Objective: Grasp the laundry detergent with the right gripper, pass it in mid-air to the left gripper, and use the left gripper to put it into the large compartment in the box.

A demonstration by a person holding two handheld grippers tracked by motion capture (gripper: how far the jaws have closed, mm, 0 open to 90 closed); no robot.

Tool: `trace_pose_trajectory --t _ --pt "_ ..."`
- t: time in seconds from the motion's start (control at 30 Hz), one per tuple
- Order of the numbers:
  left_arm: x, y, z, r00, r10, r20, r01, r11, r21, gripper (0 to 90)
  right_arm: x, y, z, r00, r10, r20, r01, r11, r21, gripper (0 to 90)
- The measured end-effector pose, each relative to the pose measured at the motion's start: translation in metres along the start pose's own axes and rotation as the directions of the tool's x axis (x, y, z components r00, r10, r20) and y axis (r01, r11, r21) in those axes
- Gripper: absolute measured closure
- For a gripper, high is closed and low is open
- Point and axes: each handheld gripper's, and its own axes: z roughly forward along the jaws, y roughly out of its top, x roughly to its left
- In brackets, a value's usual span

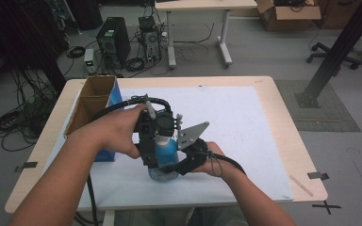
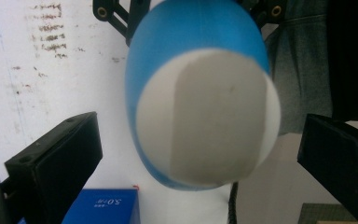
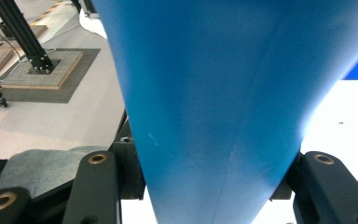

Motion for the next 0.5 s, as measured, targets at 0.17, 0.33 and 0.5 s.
trace_pose_trajectory --t 0.17,0.33,0.5 --pt "-0.0011 0.0013 0.0000 1.0000 0.004 -0.003 -0.004 1.0000 -0.001 0.2 -0.0004 0.0026 0.0039 1.0000 0.004 0.008 -0.004 1.000 0.009 45.9" --pt "-0.0015 0.0019 0.0005 1.0000 0.008 -0.006 -0.008 1.0000 0.000 0.2 -0.0007 0.0050 0.0051 0.9999 0.006 0.011 -0.006 1.000 0.004 45.9" --pt "-0.0020 0.0028 0.0011 0.9999 0.011 -0.010 -0.011 0.9999 0.001 0.3 -0.0003 0.0077 0.0056 0.9998 0.013 0.015 -0.013 1.000 0.002 45.9"
